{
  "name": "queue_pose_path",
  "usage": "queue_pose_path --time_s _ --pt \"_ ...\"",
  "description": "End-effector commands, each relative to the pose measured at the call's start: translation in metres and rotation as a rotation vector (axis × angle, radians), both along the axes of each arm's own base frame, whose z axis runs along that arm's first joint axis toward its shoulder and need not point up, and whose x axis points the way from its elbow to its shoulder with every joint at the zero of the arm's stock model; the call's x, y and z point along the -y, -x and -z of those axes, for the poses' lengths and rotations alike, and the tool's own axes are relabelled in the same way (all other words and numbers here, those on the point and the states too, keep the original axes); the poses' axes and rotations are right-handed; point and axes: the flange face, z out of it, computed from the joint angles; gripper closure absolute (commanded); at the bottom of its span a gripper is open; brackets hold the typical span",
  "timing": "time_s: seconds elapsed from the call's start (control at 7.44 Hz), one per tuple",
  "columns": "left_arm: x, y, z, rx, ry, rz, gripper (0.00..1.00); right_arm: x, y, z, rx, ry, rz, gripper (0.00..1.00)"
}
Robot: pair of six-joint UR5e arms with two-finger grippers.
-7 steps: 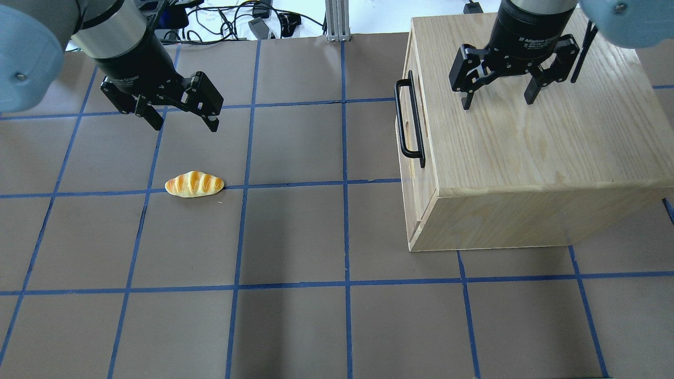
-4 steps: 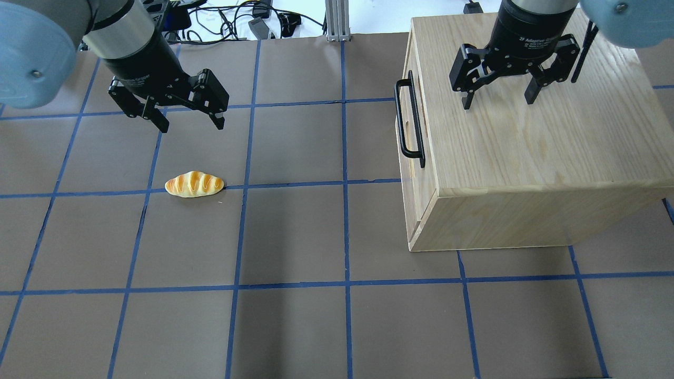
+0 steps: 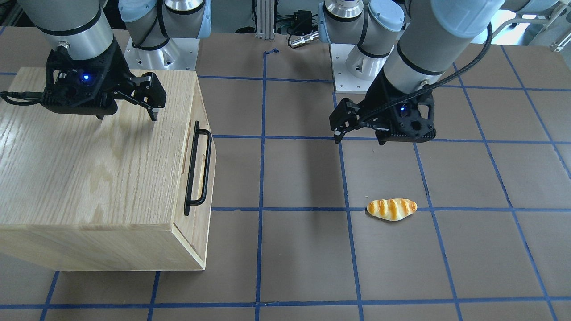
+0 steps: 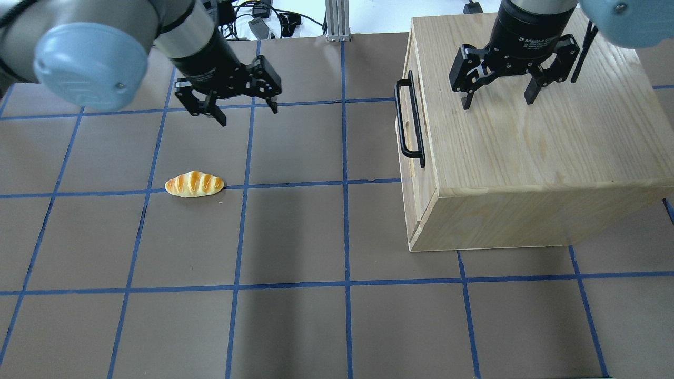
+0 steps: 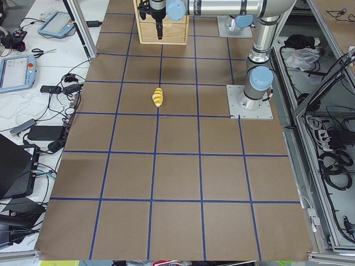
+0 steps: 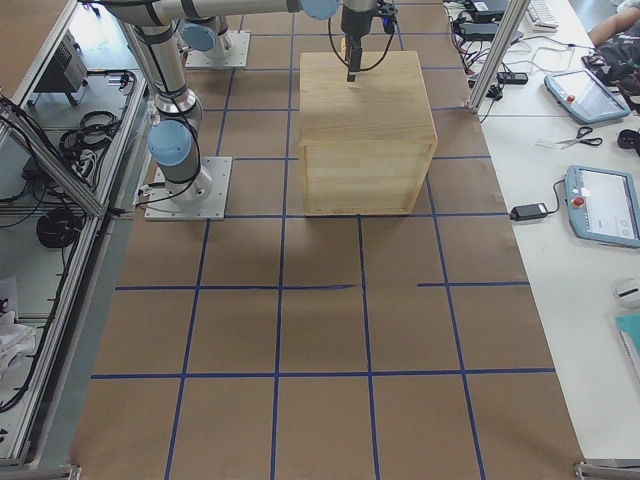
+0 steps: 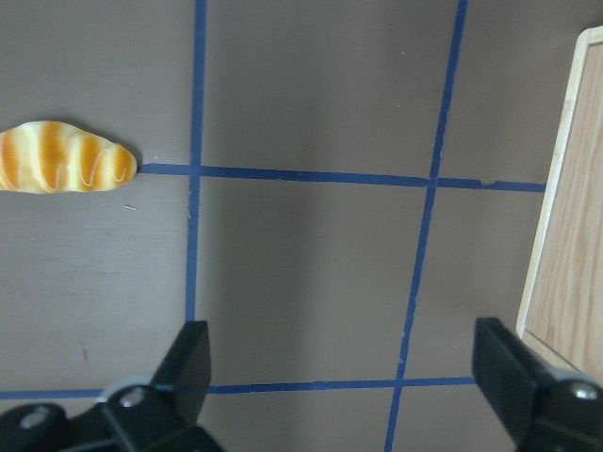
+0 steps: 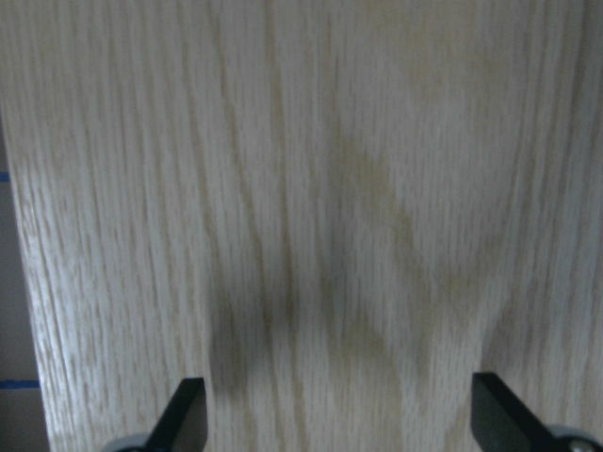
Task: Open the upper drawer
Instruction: 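Move the left gripper toward the black drawer handle on the cabinet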
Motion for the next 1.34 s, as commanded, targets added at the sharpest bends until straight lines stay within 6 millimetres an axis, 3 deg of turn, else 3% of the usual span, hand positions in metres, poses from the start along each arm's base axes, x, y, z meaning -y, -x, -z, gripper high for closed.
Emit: queue_pose_path --time_s 0.0,0.27,0.81,1.21 --pt "0.005 0.057 0.013 -0.211 -0.024 -0.090 0.00 0.000 0.000 0.000 0.000 0.000 0.000 0.00" --pt "0.004 0.091 0.030 -0.287 -0.048 -0.062 0.00 0.000 0.000 0.000 0.000 0.000 0.000 0.00" --pt "-0.012 0.144 0.056 -0.248 -0.017 0.006 0.00 0.000 0.000 0.000 0.000 0.000 -0.002 0.00" --pt "-0.009 0.146 0.067 -0.223 0.000 0.067 0.00 0.000 0.000 0.001 0.000 -0.001 0.000 0.00"
